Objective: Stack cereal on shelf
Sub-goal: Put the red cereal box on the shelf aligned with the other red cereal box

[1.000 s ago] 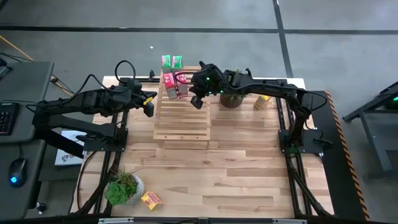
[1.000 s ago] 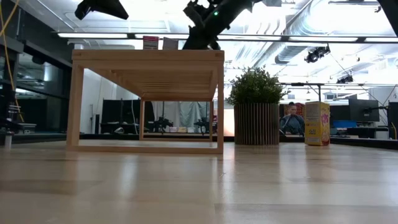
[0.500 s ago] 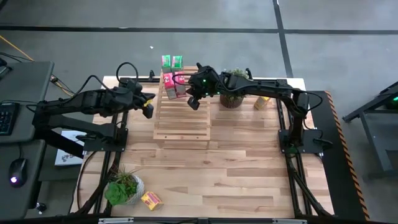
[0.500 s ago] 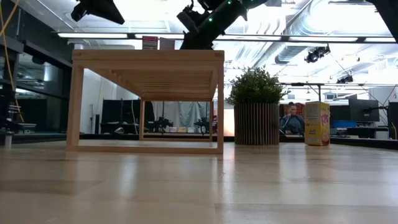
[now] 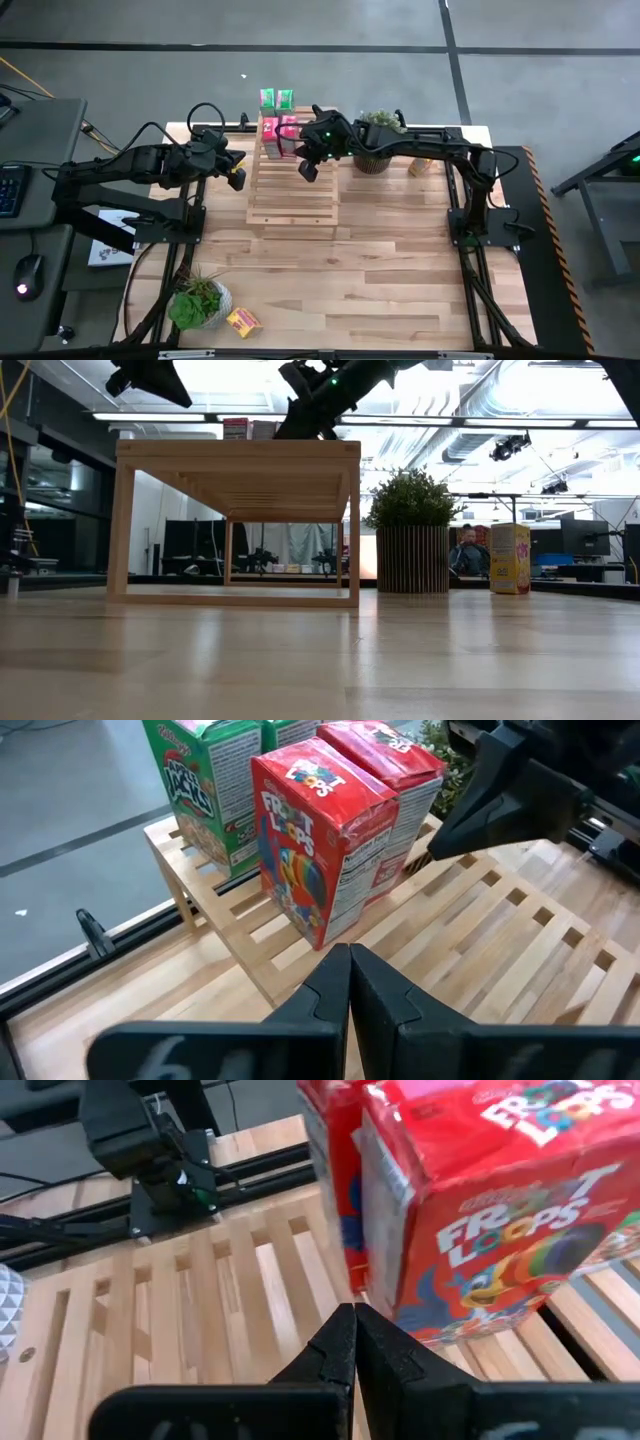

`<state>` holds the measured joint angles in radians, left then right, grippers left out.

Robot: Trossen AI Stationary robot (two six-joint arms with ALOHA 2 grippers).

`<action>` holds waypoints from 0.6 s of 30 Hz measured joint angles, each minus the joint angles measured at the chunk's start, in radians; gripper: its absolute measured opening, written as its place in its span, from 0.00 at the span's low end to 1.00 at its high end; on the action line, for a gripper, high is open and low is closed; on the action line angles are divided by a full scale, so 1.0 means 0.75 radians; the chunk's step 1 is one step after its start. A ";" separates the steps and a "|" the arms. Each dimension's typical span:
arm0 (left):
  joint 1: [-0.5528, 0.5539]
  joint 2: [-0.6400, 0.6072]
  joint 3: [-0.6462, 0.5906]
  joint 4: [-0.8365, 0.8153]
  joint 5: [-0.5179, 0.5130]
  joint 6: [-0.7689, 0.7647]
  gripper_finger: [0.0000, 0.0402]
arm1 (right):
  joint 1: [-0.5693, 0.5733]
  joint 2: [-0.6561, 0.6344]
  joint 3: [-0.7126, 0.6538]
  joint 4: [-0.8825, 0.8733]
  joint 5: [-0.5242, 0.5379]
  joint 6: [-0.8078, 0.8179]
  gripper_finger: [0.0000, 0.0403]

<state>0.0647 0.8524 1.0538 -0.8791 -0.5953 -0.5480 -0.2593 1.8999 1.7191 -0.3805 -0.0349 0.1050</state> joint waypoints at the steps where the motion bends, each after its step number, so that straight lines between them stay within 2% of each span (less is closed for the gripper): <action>1: 0.000 0.000 0.000 0.000 0.000 0.000 0.00 | 0.001 0.000 0.000 -0.001 0.000 -0.005 0.00; 7: 0.000 0.000 0.000 0.000 0.014 -0.001 0.00 | -0.013 -0.002 0.000 -0.106 0.001 -0.051 0.00; 11: 0.000 0.000 0.000 0.001 0.019 -0.011 0.00 | -0.043 -0.006 0.000 -0.164 0.059 -0.081 0.00; 18: 0.000 0.000 0.000 0.001 0.020 -0.022 0.00 | -0.117 -0.007 0.000 -0.001 0.091 -0.081 0.00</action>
<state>0.0647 0.8524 1.0538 -0.8787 -0.5804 -0.5648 -0.3474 1.8950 1.7191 -0.3816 0.0330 0.0444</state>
